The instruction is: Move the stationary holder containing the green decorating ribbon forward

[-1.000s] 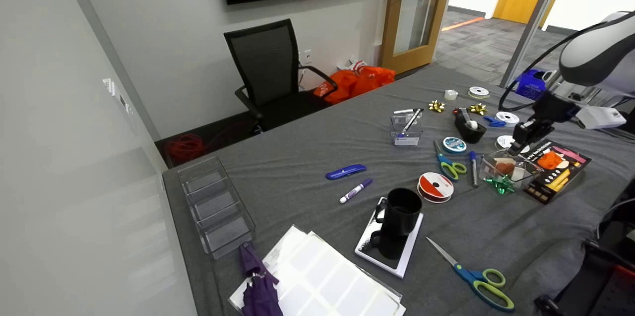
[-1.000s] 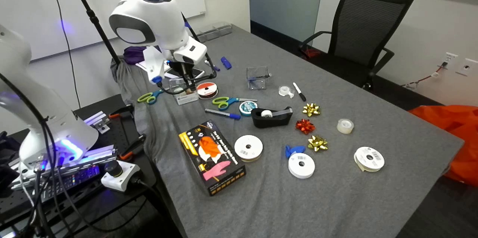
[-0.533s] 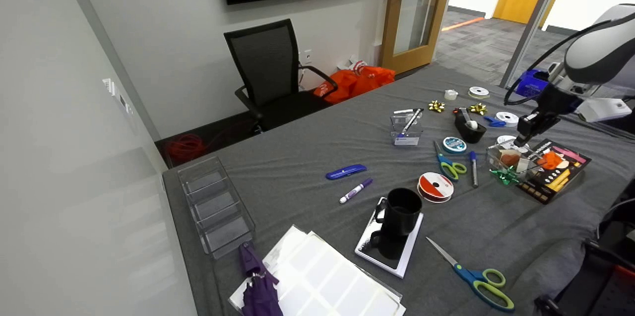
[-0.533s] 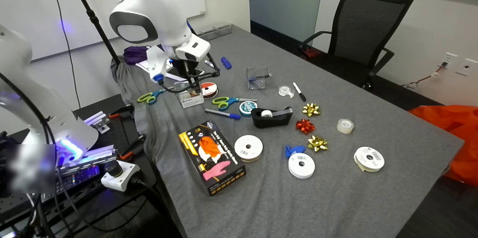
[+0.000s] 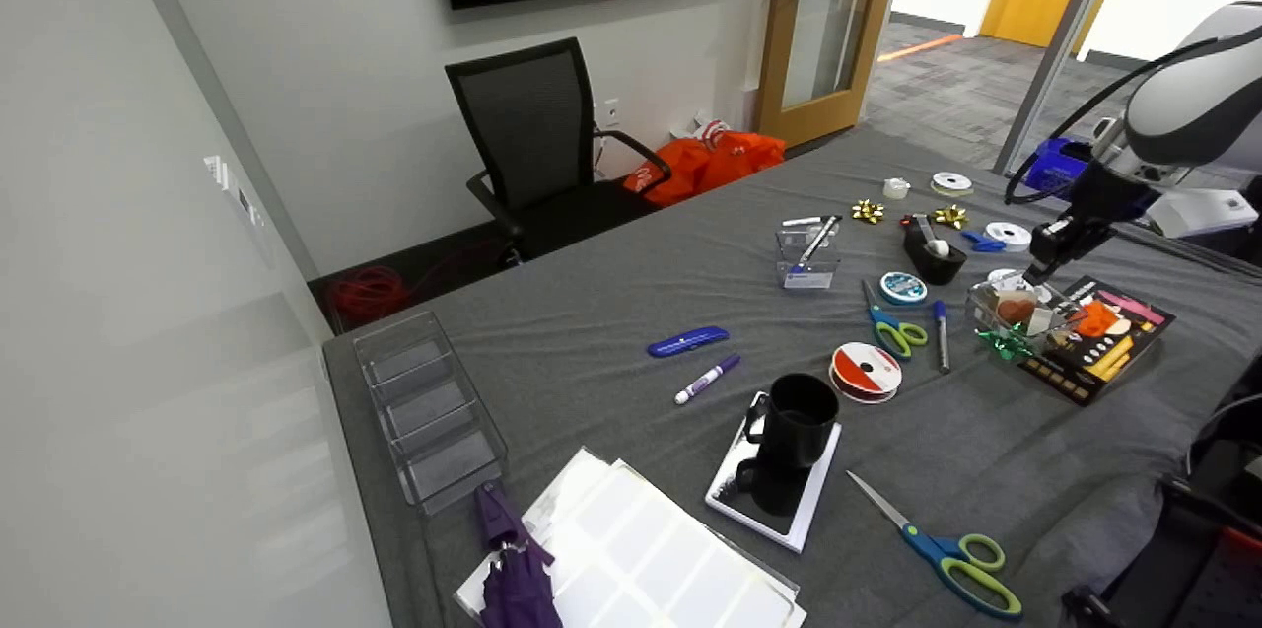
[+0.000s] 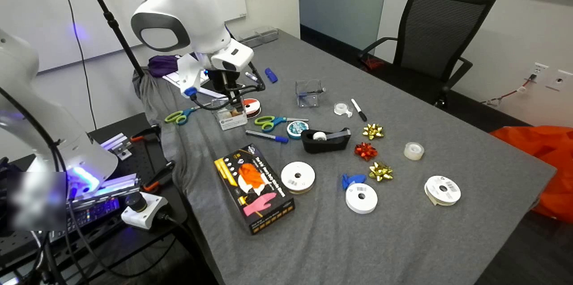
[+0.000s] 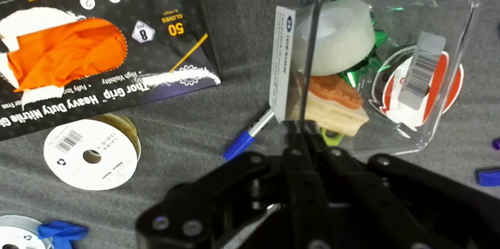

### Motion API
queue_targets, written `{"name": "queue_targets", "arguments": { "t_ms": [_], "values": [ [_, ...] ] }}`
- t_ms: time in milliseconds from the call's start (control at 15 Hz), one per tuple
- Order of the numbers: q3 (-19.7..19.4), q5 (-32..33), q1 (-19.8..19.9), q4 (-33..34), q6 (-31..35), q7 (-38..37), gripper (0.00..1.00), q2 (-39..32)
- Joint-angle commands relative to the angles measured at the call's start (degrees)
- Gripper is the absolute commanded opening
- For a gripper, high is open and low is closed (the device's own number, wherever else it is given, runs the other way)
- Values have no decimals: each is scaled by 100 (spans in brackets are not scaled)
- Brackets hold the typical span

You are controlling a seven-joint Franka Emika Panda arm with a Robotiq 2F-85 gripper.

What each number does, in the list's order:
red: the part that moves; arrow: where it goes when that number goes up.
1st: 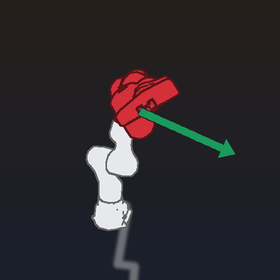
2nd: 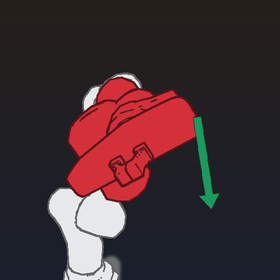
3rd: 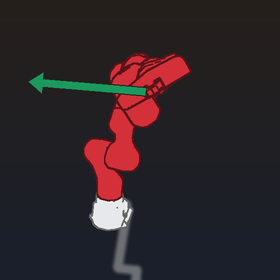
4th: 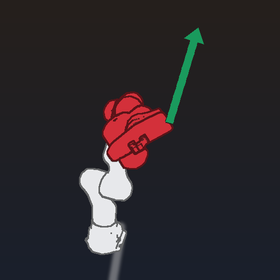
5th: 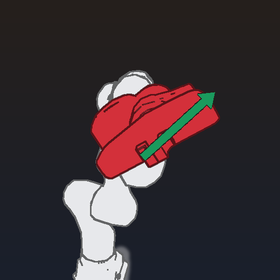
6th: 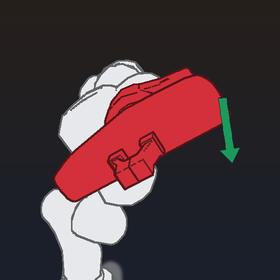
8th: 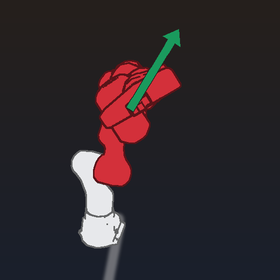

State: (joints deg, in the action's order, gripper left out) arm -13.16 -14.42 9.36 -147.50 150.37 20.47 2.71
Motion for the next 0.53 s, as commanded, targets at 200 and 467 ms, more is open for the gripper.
{"name": "queue_targets", "arguments": {
  "t_ms": [200, 467],
  "values": [
    [164, -187, -69, 131, 191, -15, 1, -425],
    [345, -598, -53, 211, 233, 270, 1, -675]
  ]
}}
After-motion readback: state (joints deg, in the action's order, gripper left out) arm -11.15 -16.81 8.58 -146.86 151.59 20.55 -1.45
